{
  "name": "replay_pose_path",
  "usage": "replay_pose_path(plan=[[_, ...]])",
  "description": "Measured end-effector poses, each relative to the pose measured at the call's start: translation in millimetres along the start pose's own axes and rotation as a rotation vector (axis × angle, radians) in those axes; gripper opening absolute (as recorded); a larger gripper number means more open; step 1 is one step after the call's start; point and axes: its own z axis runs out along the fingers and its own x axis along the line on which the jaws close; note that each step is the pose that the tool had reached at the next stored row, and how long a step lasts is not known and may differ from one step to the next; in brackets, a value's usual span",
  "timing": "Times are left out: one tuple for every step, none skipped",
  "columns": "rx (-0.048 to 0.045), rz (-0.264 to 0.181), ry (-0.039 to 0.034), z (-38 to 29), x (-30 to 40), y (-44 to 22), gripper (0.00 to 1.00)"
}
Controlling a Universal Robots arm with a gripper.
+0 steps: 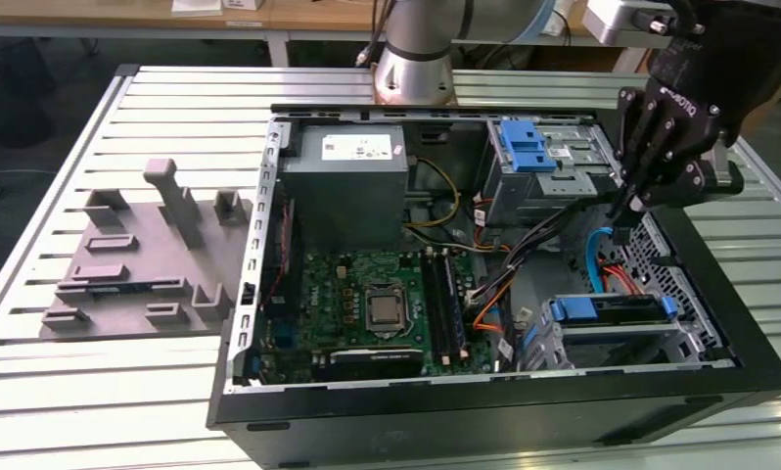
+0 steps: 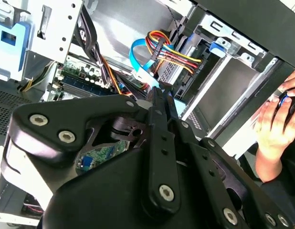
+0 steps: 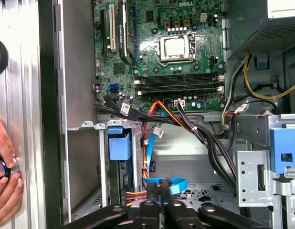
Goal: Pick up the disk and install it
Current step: 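Insert the second disk wire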
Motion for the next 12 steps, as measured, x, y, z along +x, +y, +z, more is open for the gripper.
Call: replay_pose_path(plan=[[0.0,0.0,0.0001,0.8,-0.2,-0.2,0.18],[0.0,0.0,0.0002,1.5,-0.3,-0.3,0.18],[0.0,0.0,0.0002,2.1,-0.4,-0.5,0.19],[0.0,0.0,0.0003,2.8,-0.5,-0.6,0.19],[0.0,0.0,0.0002,3.4,-0.6,-0.6,0.19],[-0.0001,0.0,0.0003,4.0,-0.6,-0.7,0.25],[-0.0001,0.0,0.0002,4.6,-0.7,-0.7,0.25],[-0.0001,0.0,0.0001,5.5,-0.8,-0.8,0.25],[-0.0001,0.0,0.0001,6.3,-0.9,-0.8,0.25],[-0.0001,0.0,0.0002,7.1,-1.0,-0.9,0.25],[-0.0001,0.0,0.0002,8.0,-1.1,-0.9,0.25],[-0.0001,0.0,0.0002,9.0,-1.2,-0.9,0.25]])
